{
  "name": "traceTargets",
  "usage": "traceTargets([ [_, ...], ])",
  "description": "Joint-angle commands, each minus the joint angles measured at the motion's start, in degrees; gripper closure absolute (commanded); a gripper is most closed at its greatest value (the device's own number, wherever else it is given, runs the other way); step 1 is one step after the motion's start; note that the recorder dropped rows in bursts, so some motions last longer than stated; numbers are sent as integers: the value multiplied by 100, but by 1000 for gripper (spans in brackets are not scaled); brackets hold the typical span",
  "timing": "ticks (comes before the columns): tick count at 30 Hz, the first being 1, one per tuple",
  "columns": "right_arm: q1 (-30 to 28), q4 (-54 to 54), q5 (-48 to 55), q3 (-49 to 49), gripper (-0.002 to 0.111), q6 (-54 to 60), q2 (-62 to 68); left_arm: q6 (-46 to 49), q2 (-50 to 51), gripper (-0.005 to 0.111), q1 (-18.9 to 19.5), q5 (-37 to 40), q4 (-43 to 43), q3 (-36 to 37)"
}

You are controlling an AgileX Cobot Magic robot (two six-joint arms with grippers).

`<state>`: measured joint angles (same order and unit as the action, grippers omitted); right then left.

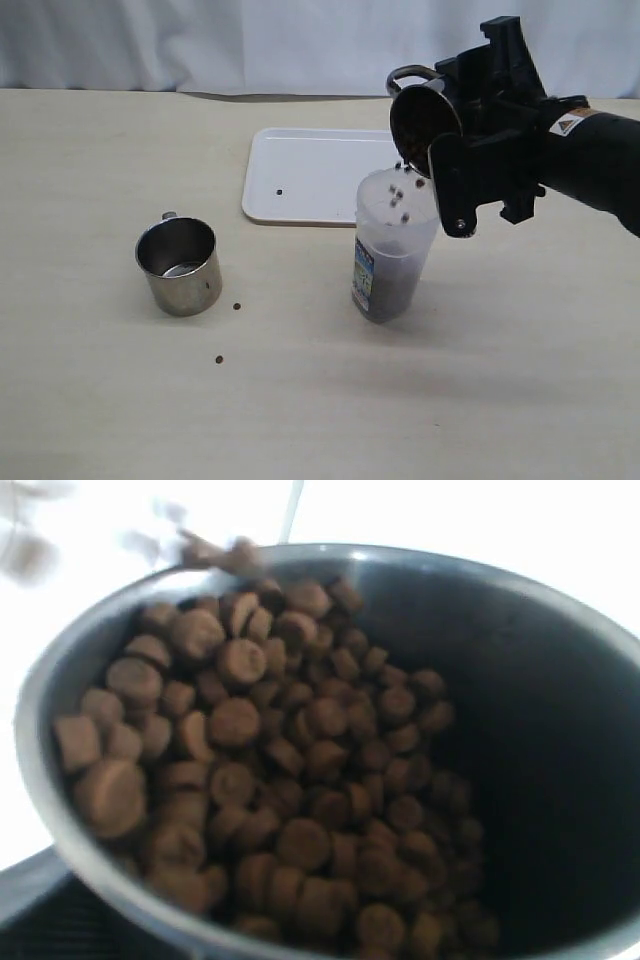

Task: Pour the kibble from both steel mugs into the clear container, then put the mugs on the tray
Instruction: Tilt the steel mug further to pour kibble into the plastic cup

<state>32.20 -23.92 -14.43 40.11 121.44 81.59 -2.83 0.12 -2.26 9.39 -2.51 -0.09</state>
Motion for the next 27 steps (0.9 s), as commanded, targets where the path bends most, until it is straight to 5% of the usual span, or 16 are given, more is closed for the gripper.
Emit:
traceTargets([
  [1, -6, 205, -190, 21, 103, -1, -35, -19, -12, 107, -36, -75, 0, 9],
  [27, -6, 682, -496, 21, 103, -1, -35, -19, -12, 107, -36, -75, 0, 9],
])
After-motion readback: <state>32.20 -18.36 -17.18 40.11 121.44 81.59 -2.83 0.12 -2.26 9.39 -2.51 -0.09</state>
